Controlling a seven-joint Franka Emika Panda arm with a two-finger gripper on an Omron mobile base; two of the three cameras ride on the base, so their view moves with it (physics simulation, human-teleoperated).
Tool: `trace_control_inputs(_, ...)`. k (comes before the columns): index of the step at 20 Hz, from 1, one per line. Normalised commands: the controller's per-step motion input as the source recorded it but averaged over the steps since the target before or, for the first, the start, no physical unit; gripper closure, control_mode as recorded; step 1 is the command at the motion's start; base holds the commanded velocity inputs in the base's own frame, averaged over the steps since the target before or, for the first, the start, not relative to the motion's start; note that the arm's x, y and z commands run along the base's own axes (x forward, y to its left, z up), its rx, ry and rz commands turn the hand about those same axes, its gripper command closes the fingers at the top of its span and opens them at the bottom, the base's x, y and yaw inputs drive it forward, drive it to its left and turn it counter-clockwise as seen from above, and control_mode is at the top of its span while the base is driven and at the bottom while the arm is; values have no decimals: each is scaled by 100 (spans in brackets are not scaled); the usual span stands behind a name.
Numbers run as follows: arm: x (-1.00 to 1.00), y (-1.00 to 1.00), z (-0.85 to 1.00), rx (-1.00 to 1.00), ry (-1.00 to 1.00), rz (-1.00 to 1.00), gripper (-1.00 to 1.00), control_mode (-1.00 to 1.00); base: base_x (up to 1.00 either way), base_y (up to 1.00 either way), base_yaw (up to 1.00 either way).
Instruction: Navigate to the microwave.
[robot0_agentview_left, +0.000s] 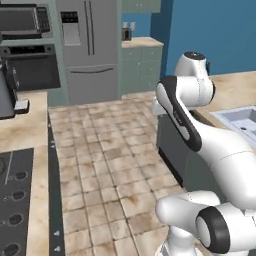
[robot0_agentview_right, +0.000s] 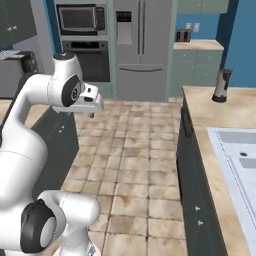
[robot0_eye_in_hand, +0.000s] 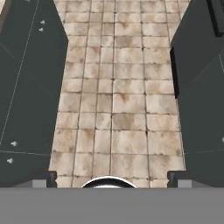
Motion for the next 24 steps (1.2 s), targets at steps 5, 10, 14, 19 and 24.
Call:
trace_control_inputs(5, 0, 0, 0, 0, 0, 0, -100, 100, 100, 0, 6)
trace_control_inputs(10, 0, 0, 0, 0, 0, 0, -100, 100, 100, 0, 2)
trace_control_inputs(14, 0, 0, 0, 0, 0, 0, -100, 100, 100, 0, 1)
trace_control_inputs(19, 0, 0, 0, 0, 0, 0, -100, 100, 100, 0, 0)
trace_control_inputs(24, 0, 0, 0, 0, 0, 0, -100, 100, 100, 0, 0)
